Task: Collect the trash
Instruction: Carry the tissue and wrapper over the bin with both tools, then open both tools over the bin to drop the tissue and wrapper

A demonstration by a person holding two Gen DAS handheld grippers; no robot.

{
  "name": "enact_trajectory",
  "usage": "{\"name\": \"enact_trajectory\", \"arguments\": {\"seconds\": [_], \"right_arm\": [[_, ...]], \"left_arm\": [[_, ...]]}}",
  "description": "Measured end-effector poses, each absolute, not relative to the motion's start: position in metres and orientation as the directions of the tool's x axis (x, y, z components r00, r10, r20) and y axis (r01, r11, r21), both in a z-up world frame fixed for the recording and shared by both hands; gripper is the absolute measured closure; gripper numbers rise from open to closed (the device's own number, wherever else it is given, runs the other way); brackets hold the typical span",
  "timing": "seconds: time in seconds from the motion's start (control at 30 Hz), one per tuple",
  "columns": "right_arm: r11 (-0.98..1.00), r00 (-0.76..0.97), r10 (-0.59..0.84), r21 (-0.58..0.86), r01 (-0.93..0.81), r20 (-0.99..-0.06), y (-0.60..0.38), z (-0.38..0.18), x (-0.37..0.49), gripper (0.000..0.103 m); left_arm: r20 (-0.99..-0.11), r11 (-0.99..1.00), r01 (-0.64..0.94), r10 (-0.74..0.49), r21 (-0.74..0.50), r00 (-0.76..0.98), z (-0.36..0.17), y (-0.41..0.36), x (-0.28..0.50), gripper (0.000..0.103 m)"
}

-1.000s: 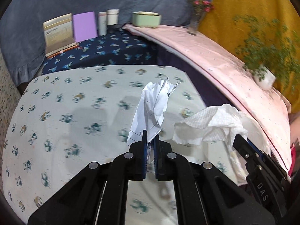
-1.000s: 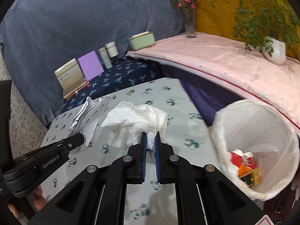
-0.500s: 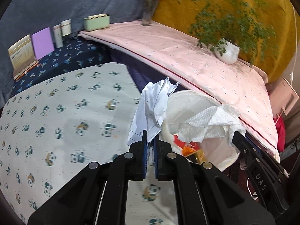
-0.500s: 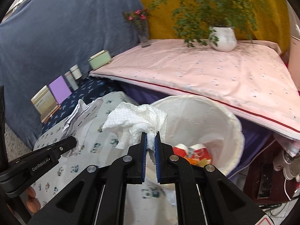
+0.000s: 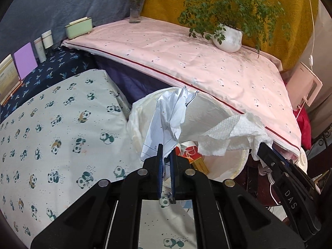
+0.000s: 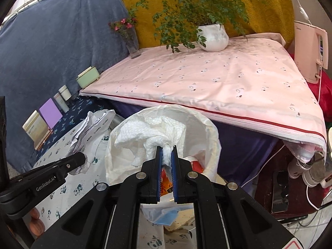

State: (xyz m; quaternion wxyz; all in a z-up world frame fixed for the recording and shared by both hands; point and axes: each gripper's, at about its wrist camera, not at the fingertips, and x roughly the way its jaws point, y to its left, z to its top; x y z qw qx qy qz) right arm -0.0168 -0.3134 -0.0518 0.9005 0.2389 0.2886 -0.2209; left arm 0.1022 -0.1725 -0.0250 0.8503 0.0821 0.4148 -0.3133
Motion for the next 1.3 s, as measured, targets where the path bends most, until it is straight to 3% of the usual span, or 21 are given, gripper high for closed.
{"name": "enact_trajectory", "arguments": {"seconds": [0.33,0.47,0.57,1.17,1.3], "right_arm": [[0.775,0.730,-0.273,0.306,0.553,-0.627,-0.326,-0.054,-0.024,0.095],[0.777,0.730,-0.270,0.306,0.550,-0.628,-0.327,-0.054,-0.022,0.095],[0.781,0.732,-0.266,0.305,0.545,-0.628,-0.327,-0.055,-0.018,0.095],[0.821,0.739,-0.229,0.282,0.497,-0.634,-0.314,-0.053,0.017,0.095],[0.825,0.733,-0.226,0.275,0.495,-0.641,-0.312,-0.055,0.026,0.090]], "left_arm": [[-0.763,0.775,0.612,-0.490,-0.159,0.421,-0.029,-0.190,0.105,0.094],[-0.763,0.793,0.588,-0.476,-0.158,0.437,-0.030,-0.187,0.110,0.073],[-0.761,0.807,0.573,-0.460,-0.145,0.457,-0.029,-0.183,0.112,0.064],[-0.771,0.844,0.524,-0.410,-0.118,0.487,-0.037,-0.161,0.124,0.053],[-0.770,0.851,0.513,-0.401,-0.111,0.497,-0.038,-0.156,0.127,0.047]]}}
